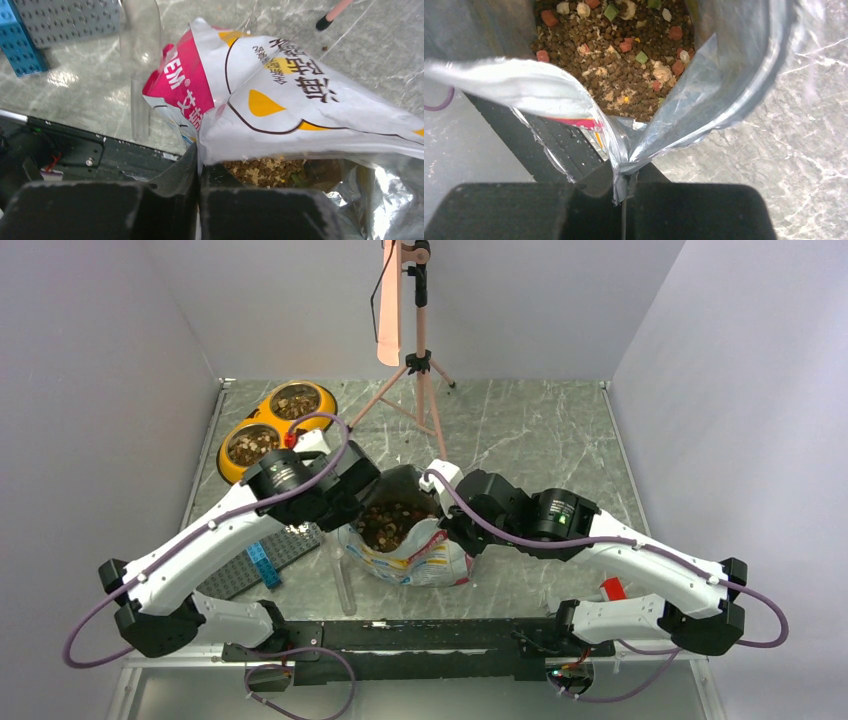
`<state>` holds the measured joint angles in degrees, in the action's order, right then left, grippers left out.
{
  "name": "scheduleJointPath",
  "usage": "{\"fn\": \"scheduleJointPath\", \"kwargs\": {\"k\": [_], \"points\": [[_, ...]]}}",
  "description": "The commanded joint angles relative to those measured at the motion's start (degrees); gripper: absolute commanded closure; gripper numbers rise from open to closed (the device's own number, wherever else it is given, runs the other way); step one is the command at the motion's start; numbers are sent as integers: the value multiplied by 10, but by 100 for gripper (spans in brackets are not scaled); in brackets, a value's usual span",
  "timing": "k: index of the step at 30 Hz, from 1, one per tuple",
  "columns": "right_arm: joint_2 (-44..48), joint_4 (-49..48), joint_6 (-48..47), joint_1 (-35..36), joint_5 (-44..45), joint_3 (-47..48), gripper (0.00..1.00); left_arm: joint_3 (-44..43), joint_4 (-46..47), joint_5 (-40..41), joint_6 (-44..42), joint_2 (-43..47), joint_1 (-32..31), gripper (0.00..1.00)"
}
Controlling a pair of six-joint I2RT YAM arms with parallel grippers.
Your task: Serve the pet food
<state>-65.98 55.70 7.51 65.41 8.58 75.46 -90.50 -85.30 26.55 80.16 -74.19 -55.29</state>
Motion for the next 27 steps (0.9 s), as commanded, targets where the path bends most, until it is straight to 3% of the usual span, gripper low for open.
{"fn": "scheduleJointPath", "kwargs": {"k": [1, 4, 9, 14, 15, 21, 27], "points": [[32, 11, -41, 1, 75, 7, 100, 1, 34, 24, -37, 69, 47, 85], [71, 25, -40, 1, 97, -16, 100, 39, 53, -22, -57, 113, 102, 66], [73, 2, -35, 1, 52, -11, 100, 74, 123, -145, -32, 180, 141, 19], [50, -26, -34, 1, 52, 0, 100, 68, 113, -216, 83, 197, 167, 3], [50, -31, -34, 1, 51, -2, 100, 67, 113, -227, 108, 198, 174, 1], [54, -35, -41, 1, 47, -17, 100, 136, 165, -368, 259, 206, 211, 12], [64, -24, -43, 1, 48, -13, 100, 179, 195, -388, 317, 204, 230, 18]]}}
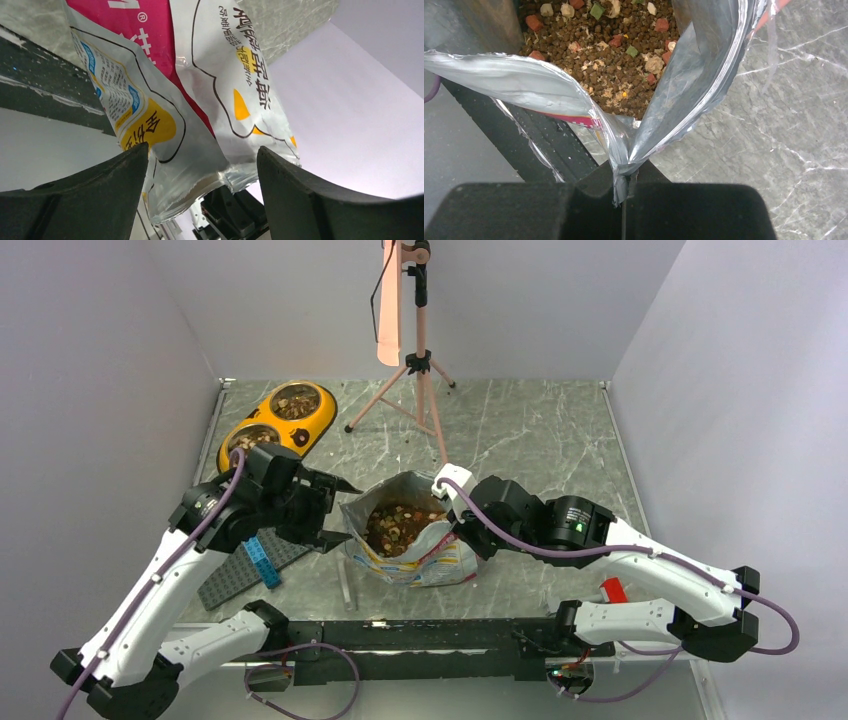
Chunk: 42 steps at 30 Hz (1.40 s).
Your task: Serve the pet food
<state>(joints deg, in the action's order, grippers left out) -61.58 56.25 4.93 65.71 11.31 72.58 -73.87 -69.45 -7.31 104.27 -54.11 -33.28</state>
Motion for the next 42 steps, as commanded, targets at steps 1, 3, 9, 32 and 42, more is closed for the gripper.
{"fn": "scheduleJointPath", "kwargs": {"k": [1, 3, 9, 32, 42], "points": [[23, -28, -16, -2, 23, 16, 100, 18, 41, -49, 78, 4, 10, 20], [28, -26, -14, -2, 26, 15, 100, 33, 51, -58, 84, 7, 11, 25], [39, 4, -16, -2, 59, 13, 100, 95, 99, -40, 108, 46, 20, 78], [-7, -14, -94, -2, -19, 105, 28, 18, -17, -162, -62, -2, 180, 100], [-246, -63, -81, 51, -6, 293, 1, 51, 22, -170, -5, 23, 158, 100]]}}
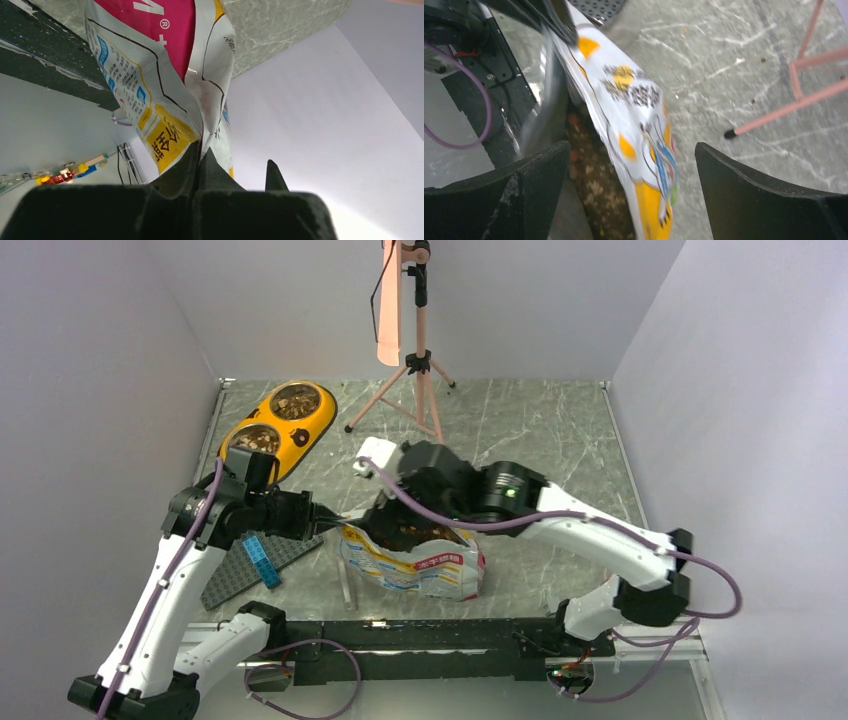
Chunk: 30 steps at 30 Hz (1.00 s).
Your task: Serve the pet food
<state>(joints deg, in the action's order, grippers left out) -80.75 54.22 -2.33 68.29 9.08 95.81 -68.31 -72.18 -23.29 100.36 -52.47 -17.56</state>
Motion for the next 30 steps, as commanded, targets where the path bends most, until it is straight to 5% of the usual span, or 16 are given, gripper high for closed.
{"fn": "scheduleJointPath", "kwargs": {"k": [1, 12, 22, 30], "points": [[-81, -31, -6, 28, 21, 89, 0, -10, 44, -18, 31, -1, 1, 100], [-187, 25, 101, 36, -66, 238, 0, 4, 55, -58, 12, -9, 6, 100], [-229, 113, 108, 54, 42, 242, 7, 17, 54, -99, -2, -12, 20, 100], [-217, 208, 118, 57, 137, 224, 42, -8, 23, -99, -39, -26, 58, 100]]}}
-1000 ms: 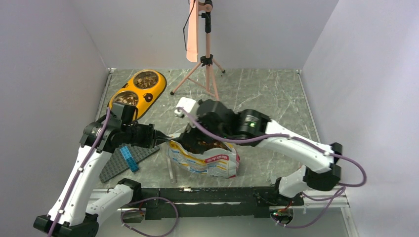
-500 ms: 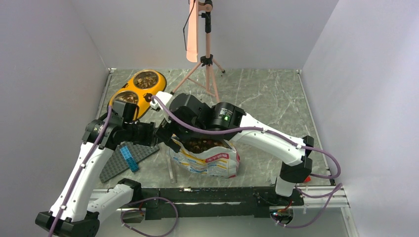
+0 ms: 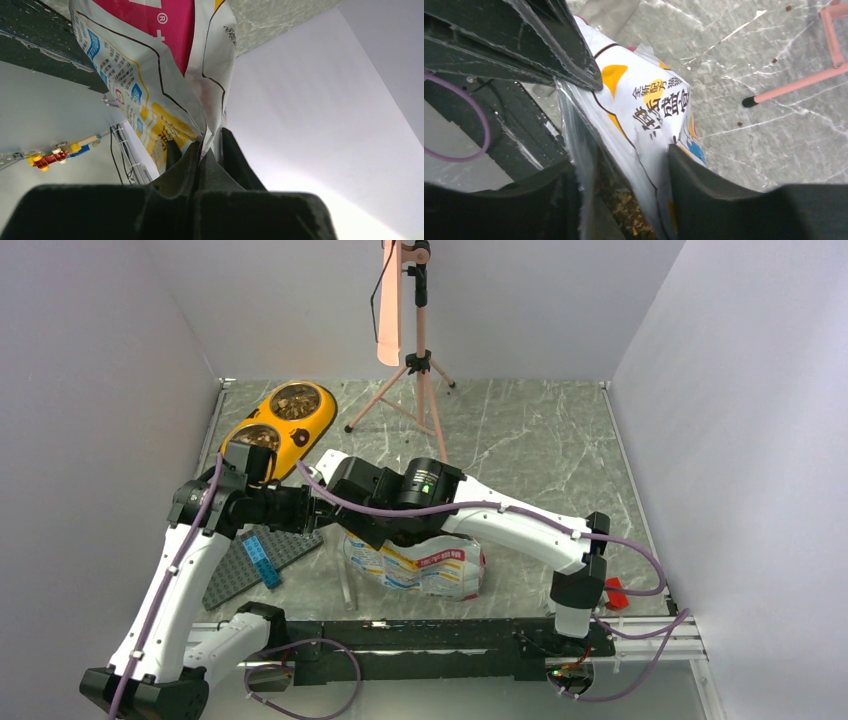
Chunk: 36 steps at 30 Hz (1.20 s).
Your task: Serve the pet food
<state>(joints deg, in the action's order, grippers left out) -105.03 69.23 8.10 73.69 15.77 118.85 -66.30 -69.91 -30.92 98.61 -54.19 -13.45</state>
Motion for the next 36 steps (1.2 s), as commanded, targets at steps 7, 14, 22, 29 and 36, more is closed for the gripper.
{"fn": "scheduleJointPath", "kwargs": {"k": [7, 14, 22, 29, 36], "points": [[90, 18, 22, 9, 10, -87, 100, -46, -27, -6, -61, -16, 32, 100], [132, -87, -17, 12, -27, -137, 100, 6, 0, -2, -42, 24, 23, 35], [138, -105, -46, 11, -43, -129, 100, 56, 82, 98, 131, 67, -121, 27], [170, -89, -69, 7, -61, -177, 88, 36, 114, 150, 142, 33, -151, 87], [214, -61, -74, 5, -70, -229, 59, 38, 99, 189, 178, 75, -145, 100]]}}
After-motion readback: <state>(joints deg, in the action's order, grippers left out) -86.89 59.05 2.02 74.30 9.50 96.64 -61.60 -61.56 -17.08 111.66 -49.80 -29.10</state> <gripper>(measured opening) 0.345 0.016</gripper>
